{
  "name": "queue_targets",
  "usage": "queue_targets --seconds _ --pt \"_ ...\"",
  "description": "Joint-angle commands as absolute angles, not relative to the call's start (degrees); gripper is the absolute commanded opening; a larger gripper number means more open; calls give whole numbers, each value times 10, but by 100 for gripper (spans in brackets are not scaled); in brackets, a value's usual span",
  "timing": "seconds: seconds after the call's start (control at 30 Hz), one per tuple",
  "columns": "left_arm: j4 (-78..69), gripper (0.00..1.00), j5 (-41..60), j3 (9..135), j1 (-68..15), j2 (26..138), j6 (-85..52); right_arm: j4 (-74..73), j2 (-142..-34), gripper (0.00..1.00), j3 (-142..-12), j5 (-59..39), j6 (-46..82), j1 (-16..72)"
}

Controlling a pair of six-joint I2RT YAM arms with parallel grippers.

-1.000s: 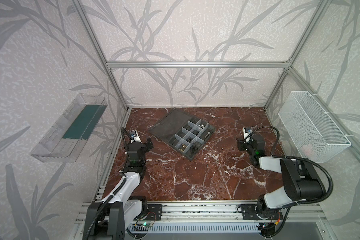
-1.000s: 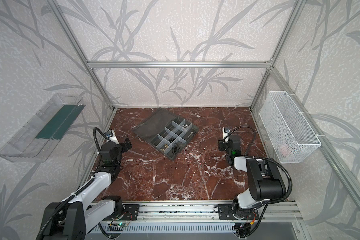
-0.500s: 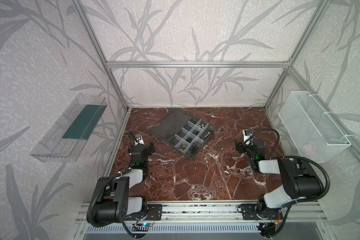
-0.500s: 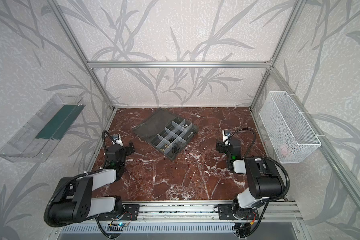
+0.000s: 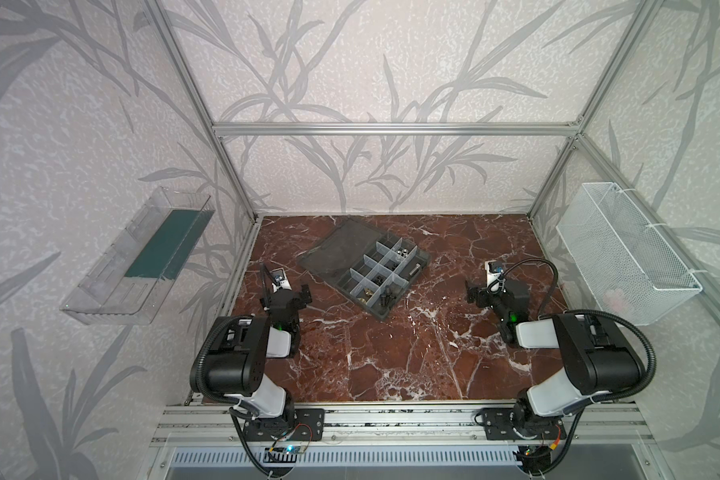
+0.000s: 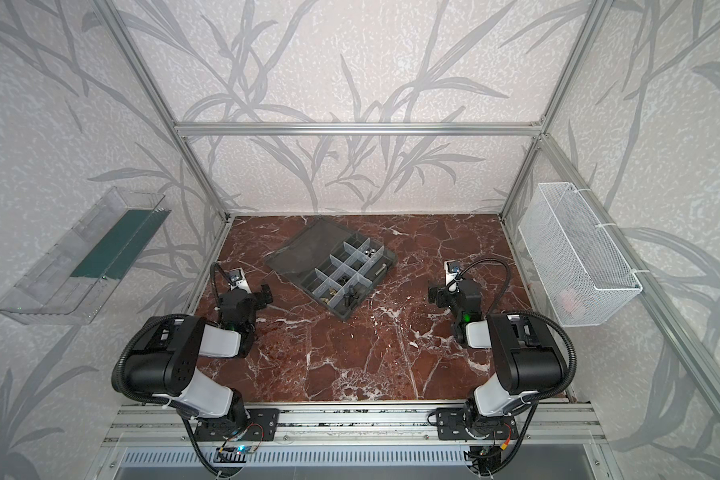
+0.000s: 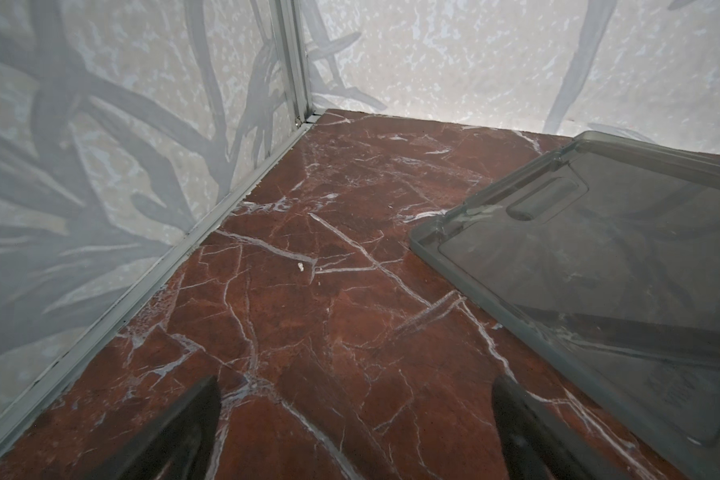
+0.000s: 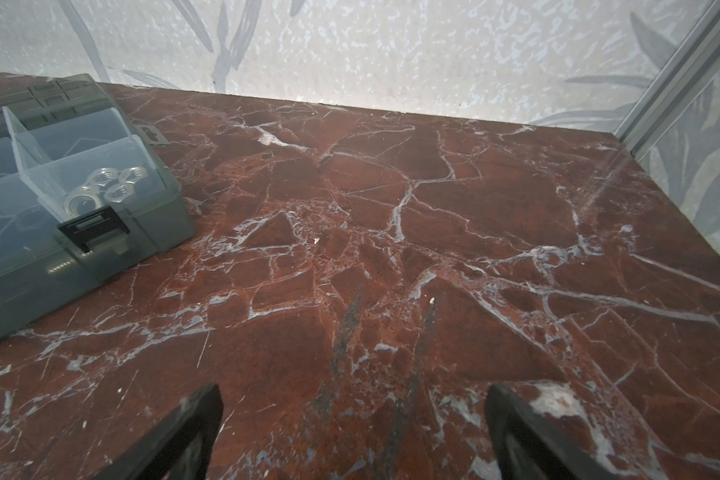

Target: Sort the screws and nuts into containers

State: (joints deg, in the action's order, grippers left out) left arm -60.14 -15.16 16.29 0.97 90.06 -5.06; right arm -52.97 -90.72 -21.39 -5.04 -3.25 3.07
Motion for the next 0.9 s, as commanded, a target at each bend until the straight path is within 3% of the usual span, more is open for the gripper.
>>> queue_targets --seconds 0.0,0.87 --pt "-613 99 -169 177 12 896 -54 -557 -908 99 -216 -52 -35 33" --pt "-580 99 -152 198 11 900 -44 -558 -908 99 -216 -52 -35 33"
